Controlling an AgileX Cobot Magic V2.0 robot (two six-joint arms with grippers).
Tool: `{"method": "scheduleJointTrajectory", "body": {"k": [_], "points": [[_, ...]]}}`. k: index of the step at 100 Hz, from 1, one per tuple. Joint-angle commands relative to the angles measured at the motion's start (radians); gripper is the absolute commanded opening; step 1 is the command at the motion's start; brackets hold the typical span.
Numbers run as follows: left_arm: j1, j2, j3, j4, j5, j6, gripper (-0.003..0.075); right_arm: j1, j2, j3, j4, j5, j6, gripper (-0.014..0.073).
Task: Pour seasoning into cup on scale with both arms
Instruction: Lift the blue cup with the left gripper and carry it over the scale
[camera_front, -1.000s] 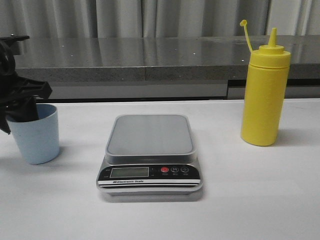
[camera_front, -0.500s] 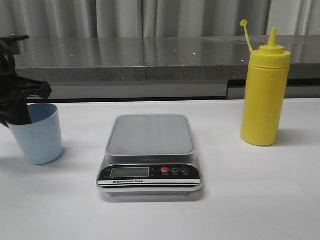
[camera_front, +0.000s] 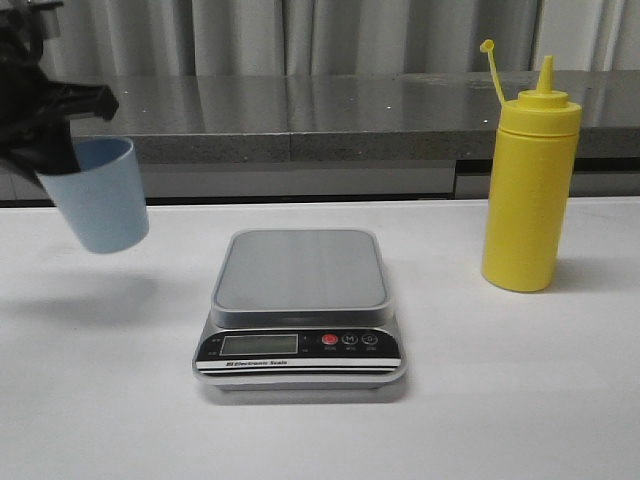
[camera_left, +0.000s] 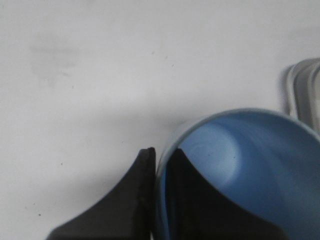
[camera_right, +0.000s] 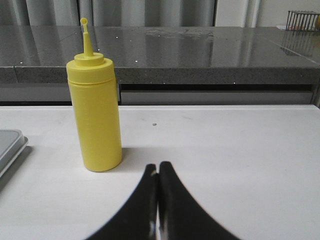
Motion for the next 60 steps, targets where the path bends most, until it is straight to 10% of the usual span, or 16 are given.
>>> {"method": "scheduleJointTrajectory", "body": {"k": [1, 60], "points": [[-0.016, -0.056, -0.092, -0.062, 0.022, 0.002, -0.002, 0.001, -0.02, -0.017, -0.013, -0.075, -0.002, -0.0069], [-0.316, -0.011, -0.286, -0.058, 0.052, 0.176, -0.002, 0.001, -0.02, -0.017, -0.013, -0.075, -0.002, -0.0069]]}}
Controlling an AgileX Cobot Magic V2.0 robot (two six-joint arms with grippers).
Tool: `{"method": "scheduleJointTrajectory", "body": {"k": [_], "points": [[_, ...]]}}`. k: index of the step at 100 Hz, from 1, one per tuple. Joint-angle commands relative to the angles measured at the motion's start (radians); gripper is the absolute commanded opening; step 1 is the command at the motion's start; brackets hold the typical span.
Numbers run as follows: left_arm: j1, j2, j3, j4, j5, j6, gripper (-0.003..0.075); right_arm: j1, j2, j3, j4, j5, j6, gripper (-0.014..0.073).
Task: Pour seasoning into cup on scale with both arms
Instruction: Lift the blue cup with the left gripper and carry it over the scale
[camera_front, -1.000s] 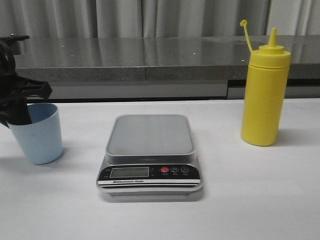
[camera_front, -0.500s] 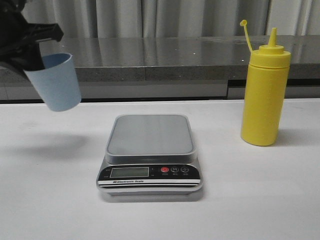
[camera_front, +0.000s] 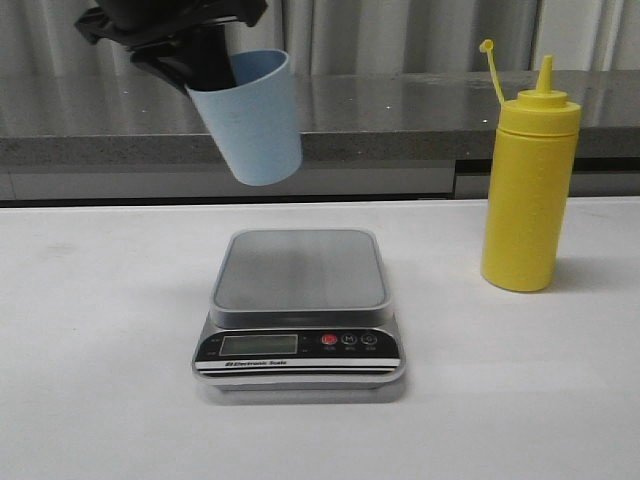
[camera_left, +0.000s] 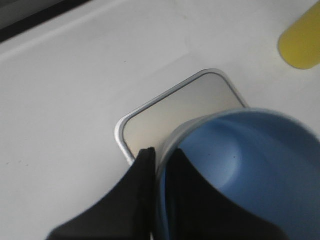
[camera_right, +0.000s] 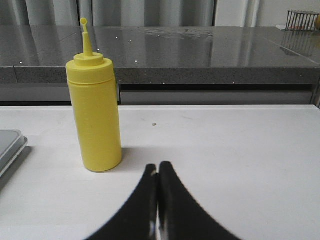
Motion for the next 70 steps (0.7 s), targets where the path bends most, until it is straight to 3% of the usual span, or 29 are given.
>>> {"method": "scheduleJointTrajectory", "body": {"k": [1, 21, 70], "points": [[-0.034, -0.019, -0.048, -0.019, -0.052, 0.009, -0.002, 0.001, -0.02, -0.017, -0.013, -0.075, -0.002, -0.0069], [-0.092, 0.046, -0.065, 0.037, -0.049, 0.01, -0.002, 0.001, -0.02, -0.017, -0.013, -0.075, -0.002, -0.0069], [-0.095, 0.134, -0.077, 0.085, -0.033, 0.01, -0.0019, 0.001, -0.02, -0.017, -0.013, -0.075, -0.002, -0.0069]]}}
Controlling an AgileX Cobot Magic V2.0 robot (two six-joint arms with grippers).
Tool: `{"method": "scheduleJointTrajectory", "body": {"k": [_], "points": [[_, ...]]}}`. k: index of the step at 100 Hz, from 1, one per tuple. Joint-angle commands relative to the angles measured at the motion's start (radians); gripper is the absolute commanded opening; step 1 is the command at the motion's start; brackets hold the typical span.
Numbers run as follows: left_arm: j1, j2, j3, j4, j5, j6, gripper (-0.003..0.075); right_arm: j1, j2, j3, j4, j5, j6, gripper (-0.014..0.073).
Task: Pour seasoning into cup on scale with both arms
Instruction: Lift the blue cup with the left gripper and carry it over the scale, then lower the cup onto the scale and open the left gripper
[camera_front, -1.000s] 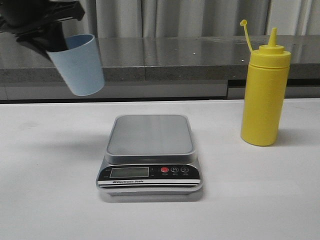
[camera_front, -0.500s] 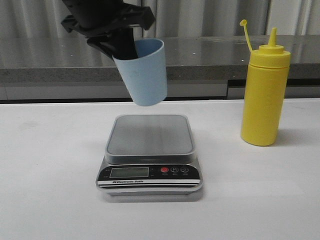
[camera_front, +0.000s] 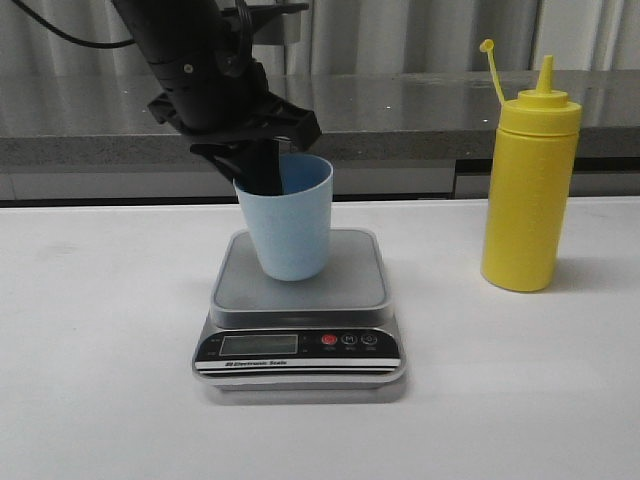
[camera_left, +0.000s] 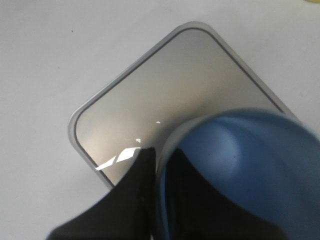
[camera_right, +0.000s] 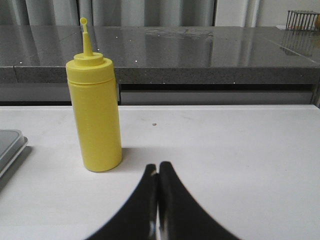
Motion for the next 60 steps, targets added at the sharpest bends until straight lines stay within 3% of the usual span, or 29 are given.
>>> {"method": "scheduleJointTrajectory", "body": {"k": [1, 13, 35, 42, 60], "points": [[-0.005, -0.046, -0.044, -0.009, -0.029, 0.001, -0.0019, 0.001, -0.02, -0.017, -0.013, -0.075, -0.002, -0.0069], [-0.001, -0.046, -0.044, -0.009, -0.029, 0.001, 0.0045, 0.001, -0.02, -0.017, -0.013, -0.075, -0.002, -0.0069], [-0.001, -0.046, -0.044, -0.009, -0.048, 0.001, 0.038, 0.001, -0.02, -0.017, -0.013, -0.075, -0.002, -0.0069], [-0.001, -0.048, -0.044, -0.009, -0.052, 0.001, 0.0419, 0.001, -0.02, -0.017, -0.013, -0.075, -0.002, -0.0069], [-0.001, -0.06, -0.048, -0.009, -0.063, 0.001, 0.0421, 0.001, -0.02, -0.017, -0.013, -0.075, -0.002, -0.0069]]}}
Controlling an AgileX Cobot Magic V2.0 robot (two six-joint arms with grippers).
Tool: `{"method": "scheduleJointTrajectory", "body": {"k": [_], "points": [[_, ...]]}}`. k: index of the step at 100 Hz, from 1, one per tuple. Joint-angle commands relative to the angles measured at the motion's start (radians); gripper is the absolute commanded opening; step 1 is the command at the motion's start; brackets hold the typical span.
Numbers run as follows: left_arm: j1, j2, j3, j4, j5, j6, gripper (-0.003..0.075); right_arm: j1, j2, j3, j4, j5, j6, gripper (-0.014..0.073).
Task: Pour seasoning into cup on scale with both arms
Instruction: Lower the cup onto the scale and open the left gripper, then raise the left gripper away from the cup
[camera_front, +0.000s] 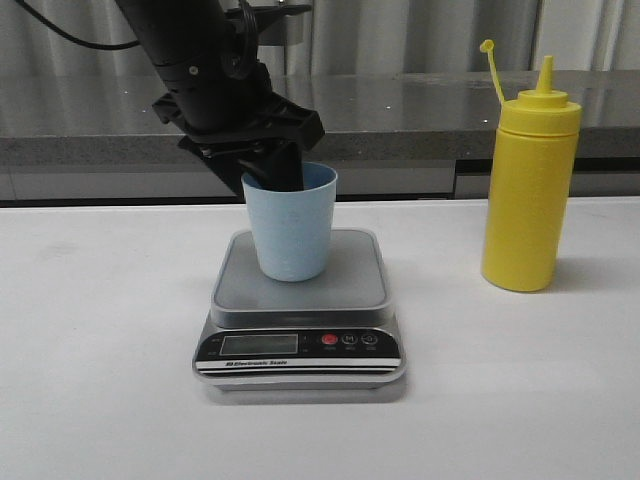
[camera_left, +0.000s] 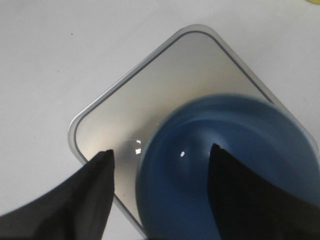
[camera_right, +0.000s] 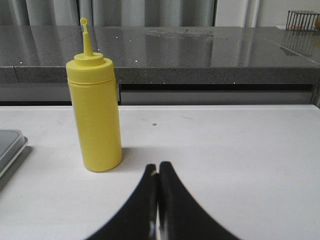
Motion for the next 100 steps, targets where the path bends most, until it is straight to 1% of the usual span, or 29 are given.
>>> {"method": "scheduleJointTrajectory", "body": {"k": [1, 21, 28, 33, 40, 59, 62, 85, 100], "points": [[-0.001, -0.07, -0.034, -0.009, -0.053, 0.001, 0.0421, 0.001, -0.02, -0.017, -0.013, -0.075, -0.002, -0.0069], [-0.001, -0.124, -0.034, -0.009, -0.053, -0.002, 0.0419, 0.001, -0.02, -0.017, -0.013, -0.075, -0.002, -0.0069], [-0.001, -0.147, -0.034, -0.009, -0.046, -0.002, 0.0389, 0.001, -0.02, -0.017, -0.013, -0.075, -0.002, -0.0069], [-0.001, -0.168, -0.034, -0.009, -0.044, -0.002, 0.0344, 0.001, -0.02, -0.017, -0.013, -0.075, -0.002, -0.0069], [-0.001, -0.192, -0.034, -0.009, -0.035, -0.002, 0.026, 0.001, -0.02, -0.017, -0.013, -0.075, -0.002, -0.0069], [-0.001, -0.248, -0.034, -0.009, 0.039, -0.002, 0.0002, 0.001, -0.02, -0.017, -0.013, -0.075, -0.002, -0.0069], [-0.001, -0.254, -0.034, -0.009, 0.046, -0.002, -0.002, 0.001, -0.02, -0.017, -0.013, -0.075, -0.002, -0.0069], [0.011, -0.31, 0.008, -0.022, 0.037, -0.01, -0.002, 0.001, -0.02, -0.017, -0.013, -0.075, -0.002, -0.0069], [0.074, -0.387, 0.114, -0.049, -0.033, -0.04, -0.002, 0.001, -0.02, -0.017, -0.013, -0.075, -0.002, -0.0069]]}}
